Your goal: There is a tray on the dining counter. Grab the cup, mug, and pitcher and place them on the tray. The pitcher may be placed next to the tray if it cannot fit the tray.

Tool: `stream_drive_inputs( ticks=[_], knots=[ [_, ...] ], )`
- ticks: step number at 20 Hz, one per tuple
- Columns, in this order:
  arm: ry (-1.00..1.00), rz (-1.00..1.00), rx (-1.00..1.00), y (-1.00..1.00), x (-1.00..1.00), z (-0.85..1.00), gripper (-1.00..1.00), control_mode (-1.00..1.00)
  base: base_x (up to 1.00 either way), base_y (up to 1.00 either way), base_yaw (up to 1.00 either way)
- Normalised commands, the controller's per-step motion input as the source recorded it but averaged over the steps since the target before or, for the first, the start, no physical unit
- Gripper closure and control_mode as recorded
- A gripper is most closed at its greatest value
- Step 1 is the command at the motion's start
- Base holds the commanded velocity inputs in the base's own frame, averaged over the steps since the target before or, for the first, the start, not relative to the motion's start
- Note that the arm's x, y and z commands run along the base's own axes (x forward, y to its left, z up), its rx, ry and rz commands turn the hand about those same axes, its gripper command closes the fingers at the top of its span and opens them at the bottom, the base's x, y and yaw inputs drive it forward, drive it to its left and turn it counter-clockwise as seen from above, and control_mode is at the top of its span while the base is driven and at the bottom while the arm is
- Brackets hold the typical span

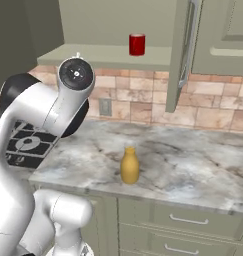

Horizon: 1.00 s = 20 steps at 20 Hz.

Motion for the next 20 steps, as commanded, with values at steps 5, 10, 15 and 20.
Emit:
stream_drive_inputs(
  ticks=[5,10,15,20],
  knots=[
    [0.0,0.0,0.0,0.0,0.0,0.0,1.0,1.0,-0.61,-0.1,0.02],
    [0.0,0.0,0.0,0.0,0.0,0.0,1.0,1.0,-0.72,-0.27,0.37],
    [0.0,0.0,0.0,0.0,0.0,0.0,1.0,1.0,-0.3,-0.13,0.66],
    [0.0,0.0,0.0,0.0,0.0,0.0,1.0,1.0,-0.26,0.16,0.78]
  ],
)
